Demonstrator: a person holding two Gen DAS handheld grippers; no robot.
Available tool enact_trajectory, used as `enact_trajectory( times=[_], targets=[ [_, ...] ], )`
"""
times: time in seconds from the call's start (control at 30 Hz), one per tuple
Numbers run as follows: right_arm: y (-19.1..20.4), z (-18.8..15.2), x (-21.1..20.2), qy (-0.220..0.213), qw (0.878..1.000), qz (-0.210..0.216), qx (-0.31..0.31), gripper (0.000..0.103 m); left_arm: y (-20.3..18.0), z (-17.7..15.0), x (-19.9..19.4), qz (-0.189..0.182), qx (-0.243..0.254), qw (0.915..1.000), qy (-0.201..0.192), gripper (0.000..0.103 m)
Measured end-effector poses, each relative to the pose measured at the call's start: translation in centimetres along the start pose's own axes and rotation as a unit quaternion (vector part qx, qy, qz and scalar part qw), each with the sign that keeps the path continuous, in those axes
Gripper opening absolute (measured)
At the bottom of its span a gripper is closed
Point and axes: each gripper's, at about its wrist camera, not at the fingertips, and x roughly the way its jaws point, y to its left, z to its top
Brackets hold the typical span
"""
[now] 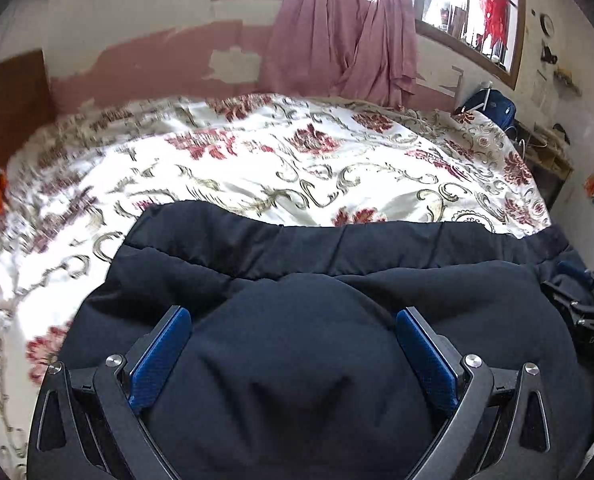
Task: Fold large clothes
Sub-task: 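Press the folded jacket flat with both open tools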
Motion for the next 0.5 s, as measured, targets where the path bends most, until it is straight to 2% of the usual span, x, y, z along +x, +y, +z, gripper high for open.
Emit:
enact_trajectory(
  times=[0.3, 0.5],
  targets=[
    [-0.1, -1.5, 2.3, 0.000, 1.000, 0.015, 0.018, 0.083, 0.8, -1.0, 1.8, -0.031, -0.027, 0.9991, -0.013, 0.103],
    [-0.7, -1.8, 3.2, 0.007, 0.999, 0.034, 0.039, 0.084, 0.5, -1.0, 2.8, -0.027, -0.023, 0.9991, -0.024, 0.103]
  ],
)
